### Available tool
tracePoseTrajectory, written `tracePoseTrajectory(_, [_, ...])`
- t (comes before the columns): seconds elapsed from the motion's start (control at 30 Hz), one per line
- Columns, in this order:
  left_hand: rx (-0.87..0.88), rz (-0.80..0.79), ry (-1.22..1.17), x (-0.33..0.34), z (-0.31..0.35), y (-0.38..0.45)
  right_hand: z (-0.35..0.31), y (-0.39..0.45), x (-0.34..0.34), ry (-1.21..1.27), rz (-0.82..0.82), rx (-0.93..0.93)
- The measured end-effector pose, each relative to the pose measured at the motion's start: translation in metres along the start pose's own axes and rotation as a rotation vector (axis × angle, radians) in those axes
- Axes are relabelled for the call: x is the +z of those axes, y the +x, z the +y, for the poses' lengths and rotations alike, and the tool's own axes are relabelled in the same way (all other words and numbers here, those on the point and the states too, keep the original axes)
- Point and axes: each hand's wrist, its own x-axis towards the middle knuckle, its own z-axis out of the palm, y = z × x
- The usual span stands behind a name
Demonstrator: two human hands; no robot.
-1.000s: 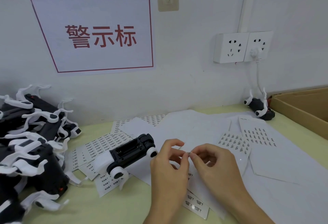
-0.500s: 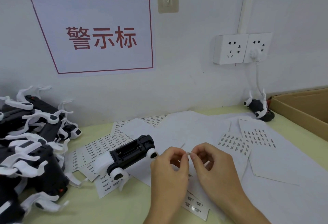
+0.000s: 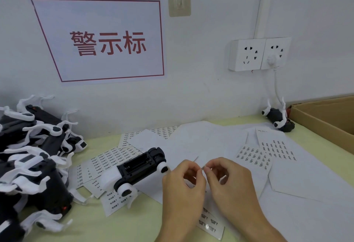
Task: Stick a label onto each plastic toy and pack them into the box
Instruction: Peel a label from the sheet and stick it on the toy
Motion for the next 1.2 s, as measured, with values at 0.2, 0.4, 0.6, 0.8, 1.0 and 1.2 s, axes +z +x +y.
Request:
tracePoseTrajectory(0.2, [-0.005,-0.006,0.007,-0.0003,0.0004,-0.0006,0.0010,-0.0003,0.0004,-0.009,-0.004,0.024])
tracePoseTrajectory(0.4, [-0.003,-0.005,0.013,-0.0004,0.0011,-0.0005,-0.0002,-0.0002,0.0008,-0.020,0.006,0.015])
tracePoseTrajectory(0.6, [-0.010,0.007,0.010,-0.0008,0.0027,-0.0005,0.0011,-0.0001,0.0012,-0.011,0.008,0.040])
tracePoseTrajectory(0.8, [-0.029,0.023,0.001,-0.0016,0.0038,-0.0009,-0.0003,0.0032,-0.0023,0.088,-0.023,0.072])
tracePoseTrajectory(1.0, [-0.038,0.034,0.006,-0.0013,0.0056,-0.0008,-0.0025,0.0019,-0.0023,0.077,-0.049,0.044])
tracePoseTrajectory(1.2, [0.048,0.169,0.114,0.0013,0.0038,-0.0026,0.0014,0.0027,-0.0010,0.021,-0.014,0.048])
